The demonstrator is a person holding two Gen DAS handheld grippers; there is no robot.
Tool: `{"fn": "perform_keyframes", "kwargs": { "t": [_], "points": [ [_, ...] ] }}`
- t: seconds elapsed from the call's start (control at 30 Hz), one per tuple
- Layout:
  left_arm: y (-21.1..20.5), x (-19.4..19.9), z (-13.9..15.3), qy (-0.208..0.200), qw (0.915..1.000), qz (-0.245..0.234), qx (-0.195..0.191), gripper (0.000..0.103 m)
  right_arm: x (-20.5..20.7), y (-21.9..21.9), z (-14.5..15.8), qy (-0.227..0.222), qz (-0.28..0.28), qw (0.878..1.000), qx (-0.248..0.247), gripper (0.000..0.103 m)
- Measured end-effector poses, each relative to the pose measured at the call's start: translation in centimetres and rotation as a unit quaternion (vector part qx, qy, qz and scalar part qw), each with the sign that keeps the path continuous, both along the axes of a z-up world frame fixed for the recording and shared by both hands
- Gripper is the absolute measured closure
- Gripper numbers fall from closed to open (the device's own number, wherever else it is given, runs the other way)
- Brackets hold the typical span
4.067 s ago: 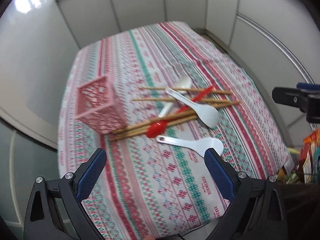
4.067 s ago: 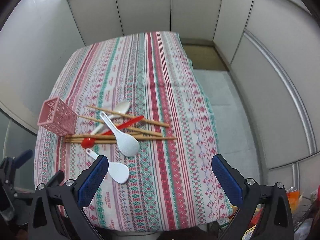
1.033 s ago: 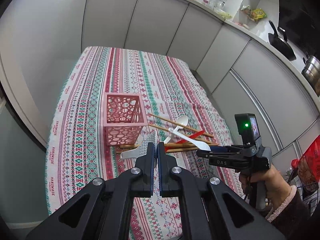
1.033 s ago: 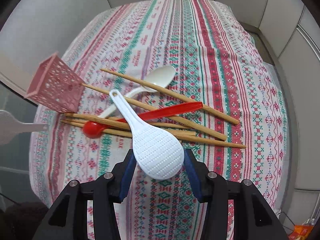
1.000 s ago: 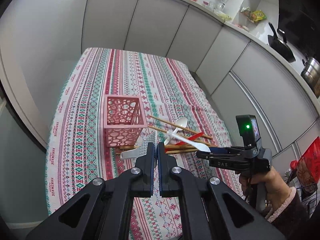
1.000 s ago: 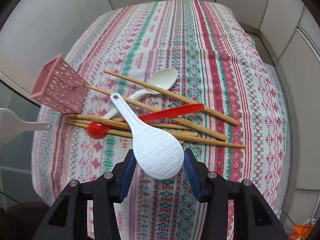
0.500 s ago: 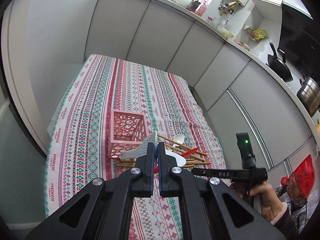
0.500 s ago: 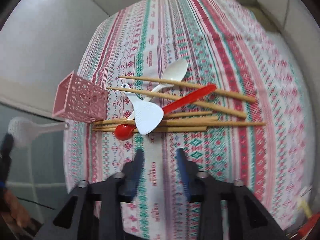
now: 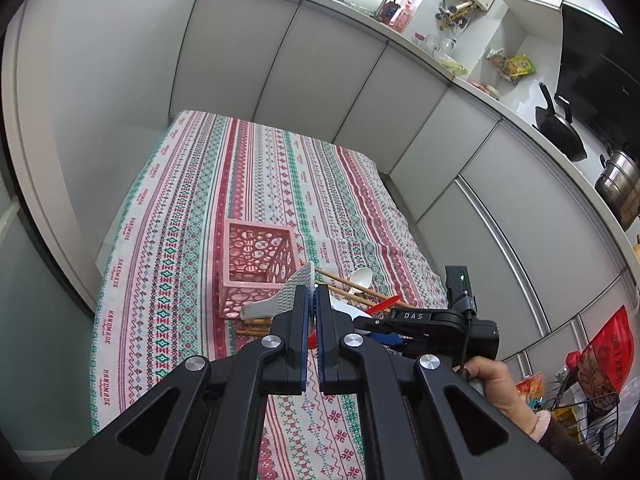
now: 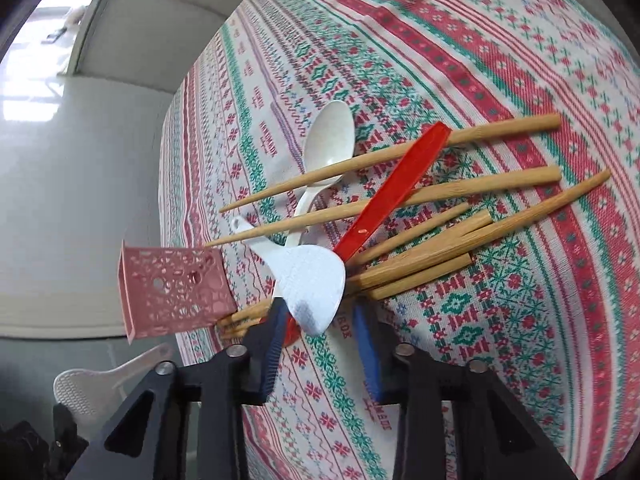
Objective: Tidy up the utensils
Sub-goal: 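Grasp the second white rice paddle with the right tool while the left tool holds its paddle, then lower the left tool's paddle into the pink basket and open it while the right tool carries its paddle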
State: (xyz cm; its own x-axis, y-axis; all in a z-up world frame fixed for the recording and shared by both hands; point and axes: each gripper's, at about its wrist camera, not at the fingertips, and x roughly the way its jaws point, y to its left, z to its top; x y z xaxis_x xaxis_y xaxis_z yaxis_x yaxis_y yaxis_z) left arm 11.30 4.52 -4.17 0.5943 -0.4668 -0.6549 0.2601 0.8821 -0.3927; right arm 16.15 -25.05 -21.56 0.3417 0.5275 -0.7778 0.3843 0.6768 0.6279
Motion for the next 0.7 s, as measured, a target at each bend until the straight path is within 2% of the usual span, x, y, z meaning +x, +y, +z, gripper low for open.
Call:
{"fn": "perform_keyframes", "kwargs": {
  "t": [0.03, 0.07, 0.17, 0.4, 0.7],
  "points": [
    [0.1, 0.1, 0.1, -0.002, 1.0, 0.002, -0.002, 0.101, -0.1, -0.1, -0.3, -0.003, -0.012, 1.0, 0.017, 0.088],
    [0.2, 0.1, 0.1, -0.003, 1.0, 0.004, -0.005, 0.101, -0.2, -0.2, -0.5, -0.005, -0.02, 0.999, 0.026, 0.093],
    [0.3, 0.2, 0.5, -0.01, 0.9998, 0.007, -0.013, 0.101, -0.5, -0.6, 0.2, -0.024, -0.031, 0.999, 0.027, 0.098],
    [-0.6, 1.4, 1.4, -0.044, 0.9988, 0.008, -0.019, 0.101, -1.7, -0.8, 5.2, -0.074, -0.013, 0.996, -0.042, 0.099],
    [-1.4, 2.2, 4.1, -0.083, 0.9945, 0.019, -0.061, 0.101, -4.8, -1.0, 10.4, -0.133, 0.015, 0.988, -0.084, 0.099]
  ]
}}
